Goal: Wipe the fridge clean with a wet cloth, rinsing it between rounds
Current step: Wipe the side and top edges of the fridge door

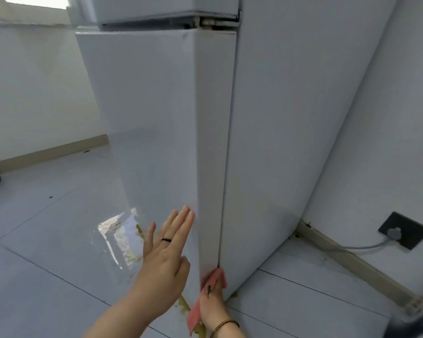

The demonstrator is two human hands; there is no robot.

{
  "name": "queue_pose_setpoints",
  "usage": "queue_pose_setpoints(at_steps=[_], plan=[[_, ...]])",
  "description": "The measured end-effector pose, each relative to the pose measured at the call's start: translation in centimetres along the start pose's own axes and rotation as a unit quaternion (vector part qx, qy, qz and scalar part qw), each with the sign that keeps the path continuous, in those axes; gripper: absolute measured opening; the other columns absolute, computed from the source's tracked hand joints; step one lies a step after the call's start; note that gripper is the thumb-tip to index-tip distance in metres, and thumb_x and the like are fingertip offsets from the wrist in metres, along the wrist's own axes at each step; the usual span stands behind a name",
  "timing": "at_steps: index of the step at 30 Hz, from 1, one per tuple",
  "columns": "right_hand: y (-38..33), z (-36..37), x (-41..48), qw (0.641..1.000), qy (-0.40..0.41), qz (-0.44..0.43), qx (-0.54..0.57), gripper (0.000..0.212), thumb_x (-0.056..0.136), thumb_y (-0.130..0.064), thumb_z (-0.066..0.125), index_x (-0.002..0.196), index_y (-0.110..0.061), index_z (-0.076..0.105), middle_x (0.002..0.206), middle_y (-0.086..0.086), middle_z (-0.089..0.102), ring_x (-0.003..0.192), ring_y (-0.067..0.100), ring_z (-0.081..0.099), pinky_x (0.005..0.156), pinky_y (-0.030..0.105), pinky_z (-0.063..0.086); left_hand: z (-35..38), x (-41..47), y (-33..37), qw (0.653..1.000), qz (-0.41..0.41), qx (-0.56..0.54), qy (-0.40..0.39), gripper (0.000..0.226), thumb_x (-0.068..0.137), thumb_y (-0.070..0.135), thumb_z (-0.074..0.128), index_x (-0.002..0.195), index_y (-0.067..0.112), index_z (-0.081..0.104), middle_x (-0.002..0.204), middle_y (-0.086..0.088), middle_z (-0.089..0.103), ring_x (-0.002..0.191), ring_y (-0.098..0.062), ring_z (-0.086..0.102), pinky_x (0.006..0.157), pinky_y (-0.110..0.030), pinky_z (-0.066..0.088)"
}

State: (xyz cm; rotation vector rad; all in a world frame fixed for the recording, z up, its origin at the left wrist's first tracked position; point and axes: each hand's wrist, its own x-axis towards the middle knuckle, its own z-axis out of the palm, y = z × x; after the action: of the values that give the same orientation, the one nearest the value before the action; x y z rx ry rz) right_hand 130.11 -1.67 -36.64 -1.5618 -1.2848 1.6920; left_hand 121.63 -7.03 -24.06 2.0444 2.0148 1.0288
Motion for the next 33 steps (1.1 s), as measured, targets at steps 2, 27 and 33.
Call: queue_pose_setpoints(at_steps=[2,27,33], plan=[[1.9,-0.4,1.4,0.994,0.105,0.008,-0.009,0.047,0.101,-0.022,0.009,0.146,-0.024,-0.002,0.154,0.011,0.01,0.13,0.008,0.032,0.1,0.013,0.026,1.1,0.3,-1.4,0.997,0.049,0.066,0.0,0.082,0.07,0.014,0.023,0.144,0.035,-0.006,0.149,0.029,-0.012,0.137,0.007,-0.008,0.111,-0.027,-0.007],[4.2,4.1,2.9,0.856,0.212,-0.464,-0.086,0.083,0.084,-0.006,0.03,0.141,-0.03,-0.026,0.148,-0.016,-0.03,0.14,0.007,-0.02,0.114,0.022,-0.013,3.4,0.1,-2.0,0.995,0.073,-0.042,0.059,0.055,0.09,0.06,0.016,0.14,0.039,0.009,0.135,0.051,0.004,0.132,0.019,0.001,0.116,-0.037,0.002],[10.7,3.3,4.6,0.982,0.084,-0.166,-0.018,0.08,0.094,0.004,0.027,0.115,-0.042,-0.035,0.124,-0.03,-0.041,0.132,-0.003,-0.031,0.118,0.03,0.004,3.6,0.0,-1.6,0.996,0.058,-0.051,0.053,0.052,0.09,0.047,0.026,0.137,0.039,0.005,0.131,0.055,0.0,0.131,0.02,-0.001,0.113,-0.048,0.007]])
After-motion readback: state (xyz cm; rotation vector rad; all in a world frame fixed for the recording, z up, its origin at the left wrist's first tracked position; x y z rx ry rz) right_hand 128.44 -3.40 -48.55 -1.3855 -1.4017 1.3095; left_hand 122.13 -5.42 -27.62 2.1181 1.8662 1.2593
